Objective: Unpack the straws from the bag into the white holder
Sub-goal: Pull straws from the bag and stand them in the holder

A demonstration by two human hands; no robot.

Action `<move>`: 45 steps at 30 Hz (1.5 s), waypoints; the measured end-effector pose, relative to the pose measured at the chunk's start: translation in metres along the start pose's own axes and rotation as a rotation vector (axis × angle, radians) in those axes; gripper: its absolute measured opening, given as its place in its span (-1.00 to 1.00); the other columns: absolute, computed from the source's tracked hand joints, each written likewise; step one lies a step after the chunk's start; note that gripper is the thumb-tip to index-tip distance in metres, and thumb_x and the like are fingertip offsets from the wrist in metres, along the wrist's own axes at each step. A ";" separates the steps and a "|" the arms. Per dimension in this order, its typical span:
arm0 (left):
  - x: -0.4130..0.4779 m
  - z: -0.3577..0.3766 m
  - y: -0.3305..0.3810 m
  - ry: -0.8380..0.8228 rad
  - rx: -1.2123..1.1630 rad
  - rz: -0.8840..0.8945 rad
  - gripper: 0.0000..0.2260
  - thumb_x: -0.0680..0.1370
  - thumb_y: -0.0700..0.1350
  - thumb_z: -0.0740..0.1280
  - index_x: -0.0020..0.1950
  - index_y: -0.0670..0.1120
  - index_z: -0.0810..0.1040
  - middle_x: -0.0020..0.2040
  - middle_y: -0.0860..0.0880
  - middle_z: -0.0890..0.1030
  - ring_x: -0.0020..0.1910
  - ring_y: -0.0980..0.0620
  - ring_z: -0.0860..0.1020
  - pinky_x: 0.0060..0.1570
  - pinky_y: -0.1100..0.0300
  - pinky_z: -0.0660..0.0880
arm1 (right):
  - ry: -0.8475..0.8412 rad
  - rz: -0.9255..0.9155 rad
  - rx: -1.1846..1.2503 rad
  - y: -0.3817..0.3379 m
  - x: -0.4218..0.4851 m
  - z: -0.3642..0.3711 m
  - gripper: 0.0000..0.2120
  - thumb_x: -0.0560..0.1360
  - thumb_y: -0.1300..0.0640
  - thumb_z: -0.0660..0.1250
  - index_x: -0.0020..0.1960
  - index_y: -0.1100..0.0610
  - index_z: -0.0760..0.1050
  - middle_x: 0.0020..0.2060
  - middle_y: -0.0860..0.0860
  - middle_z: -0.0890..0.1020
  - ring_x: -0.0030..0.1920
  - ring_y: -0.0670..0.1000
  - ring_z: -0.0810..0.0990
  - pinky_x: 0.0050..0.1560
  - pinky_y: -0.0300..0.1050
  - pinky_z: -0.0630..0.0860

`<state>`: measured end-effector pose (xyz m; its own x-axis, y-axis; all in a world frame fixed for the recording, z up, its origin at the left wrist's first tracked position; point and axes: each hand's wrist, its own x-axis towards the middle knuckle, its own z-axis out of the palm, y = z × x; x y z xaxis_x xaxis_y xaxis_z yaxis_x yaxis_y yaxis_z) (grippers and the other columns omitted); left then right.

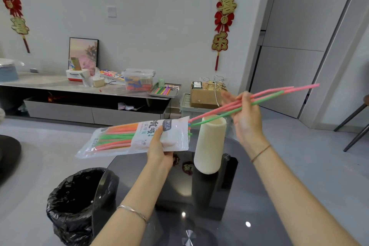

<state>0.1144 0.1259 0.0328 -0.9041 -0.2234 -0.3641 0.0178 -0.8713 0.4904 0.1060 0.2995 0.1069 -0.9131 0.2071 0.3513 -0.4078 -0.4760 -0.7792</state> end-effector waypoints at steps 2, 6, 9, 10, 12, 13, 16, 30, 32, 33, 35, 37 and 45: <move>0.008 0.005 0.004 -0.006 0.015 0.026 -0.50 0.49 -0.16 0.40 0.40 -0.07 0.35 0.26 -0.12 0.57 0.17 -0.10 0.58 0.17 -0.08 0.51 | -0.033 0.023 0.033 -0.023 0.018 0.004 -0.68 0.65 0.07 0.00 -0.26 0.09 0.29 -0.26 0.09 0.72 -0.06 0.07 0.69 0.10 -0.03 0.57; 0.020 0.005 0.004 0.001 0.006 0.041 -0.49 0.50 -0.16 0.39 0.42 -0.05 0.32 0.28 -0.12 0.56 0.21 -0.10 0.56 0.23 -0.09 0.48 | -0.034 -0.009 -0.074 -0.057 0.046 0.011 -0.70 0.65 0.08 -0.03 -0.23 0.08 0.26 -0.31 0.08 0.71 -0.13 0.08 0.69 -0.04 -0.09 0.61; 0.026 0.005 0.000 0.007 0.001 0.040 -0.49 0.51 -0.17 0.38 0.42 -0.05 0.31 0.28 -0.12 0.55 0.21 -0.10 0.56 0.18 -0.07 0.50 | -0.009 -0.049 -0.231 -0.067 0.059 0.013 -0.71 0.65 0.06 -0.02 -0.21 0.09 0.28 -0.21 0.11 0.69 -0.08 0.10 0.69 0.01 -0.06 0.60; 0.028 0.005 -0.001 0.008 -0.002 0.040 -0.50 0.51 -0.17 0.37 0.42 -0.05 0.31 0.28 -0.12 0.55 0.20 -0.10 0.56 0.14 -0.05 0.51 | 0.002 -0.055 -0.274 -0.067 0.062 0.012 -0.71 0.65 0.05 -0.02 -0.21 0.08 0.29 -0.19 0.11 0.69 -0.08 0.09 0.69 0.00 -0.06 0.60; 0.030 0.007 -0.002 0.003 -0.012 0.033 -0.50 0.51 -0.17 0.37 0.42 -0.05 0.31 0.28 -0.11 0.56 0.17 -0.08 0.57 0.06 -0.02 0.53 | 0.016 -0.052 -0.331 -0.063 0.068 0.010 -0.70 0.65 0.04 -0.02 -0.22 0.08 0.29 -0.20 0.09 0.69 -0.11 0.04 0.70 -0.04 -0.10 0.60; 0.032 0.007 -0.003 -0.001 -0.013 0.031 -0.50 0.51 -0.17 0.38 0.42 -0.05 0.31 0.27 -0.11 0.56 0.14 -0.07 0.57 0.03 0.00 0.53 | 0.018 -0.042 -0.350 -0.059 0.070 0.009 -0.70 0.65 0.04 -0.02 -0.22 0.07 0.28 -0.22 0.08 0.69 -0.13 0.02 0.71 -0.06 -0.12 0.60; 0.036 0.008 -0.005 -0.027 0.000 0.028 -0.55 0.51 -0.17 0.38 0.38 -0.06 0.36 0.27 -0.11 0.57 0.12 -0.06 0.57 0.06 0.00 0.52 | 0.027 0.009 -0.421 -0.038 0.073 0.004 -0.74 0.65 0.04 -0.01 -0.18 0.06 0.29 -0.21 0.07 0.69 -0.14 -0.01 0.70 -0.11 -0.18 0.58; 0.042 0.001 -0.013 -0.028 0.057 0.022 -0.64 0.49 -0.17 0.39 0.24 -0.04 0.39 0.02 -0.06 0.62 -0.13 0.00 0.61 -0.26 0.05 0.54 | -0.119 0.347 -0.813 0.060 0.073 -0.033 -0.76 0.63 0.17 0.08 -0.01 0.14 0.52 0.23 0.15 0.54 0.26 0.10 0.47 0.10 -0.11 0.39; 0.040 0.003 -0.014 -0.038 0.072 0.026 -0.65 0.49 -0.17 0.39 0.24 -0.05 0.40 0.02 -0.06 0.62 -0.12 0.00 0.61 -0.25 0.05 0.54 | -0.118 0.358 -0.787 0.059 0.072 -0.036 -0.81 0.60 0.24 0.14 0.05 0.17 0.53 0.21 0.16 0.56 0.25 0.11 0.49 0.11 -0.10 0.41; 0.038 0.003 -0.014 -0.040 0.074 0.028 -0.65 0.49 -0.18 0.40 0.24 -0.06 0.41 0.01 -0.06 0.62 -0.12 0.00 0.61 -0.24 0.06 0.54 | -0.123 0.365 -0.779 0.057 0.070 -0.037 -0.84 0.58 0.25 0.18 0.07 0.17 0.52 0.21 0.16 0.56 0.25 0.12 0.49 0.13 -0.09 0.42; 0.036 0.003 -0.014 -0.044 0.066 0.029 -0.65 0.49 -0.18 0.40 0.24 -0.07 0.43 0.05 -0.08 0.62 -0.11 0.00 0.62 -0.21 0.06 0.55 | -0.106 0.349 -0.757 0.051 0.065 -0.034 -0.77 0.56 0.24 0.25 0.21 0.18 0.44 0.26 0.13 0.52 0.28 0.10 0.47 0.12 -0.13 0.40; 0.034 0.003 -0.012 -0.045 0.053 0.036 -0.64 0.49 -0.18 0.40 0.25 -0.06 0.42 0.11 -0.10 0.60 -0.10 -0.01 0.61 -0.20 0.05 0.55 | 0.017 0.222 -0.700 0.042 0.058 -0.032 -0.58 0.53 0.22 0.29 0.36 0.17 0.30 0.35 0.08 0.42 0.32 0.03 0.41 0.14 -0.18 0.35; 0.018 0.006 -0.009 -0.099 0.032 0.035 -0.64 0.50 -0.19 0.39 0.27 -0.09 0.44 0.14 -0.10 0.61 -0.07 -0.01 0.62 -0.11 0.03 0.55 | -0.012 -0.340 -0.632 0.044 -0.018 -0.006 -0.80 0.56 0.15 0.24 0.15 -0.04 0.42 0.12 -0.22 0.53 0.17 -0.24 0.51 0.17 -0.32 0.42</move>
<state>0.0953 0.1326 0.0266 -0.9409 -0.2079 -0.2675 0.0376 -0.8488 0.5273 0.1042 0.2798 0.0634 -0.7365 0.2448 0.6305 -0.5980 0.2000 -0.7762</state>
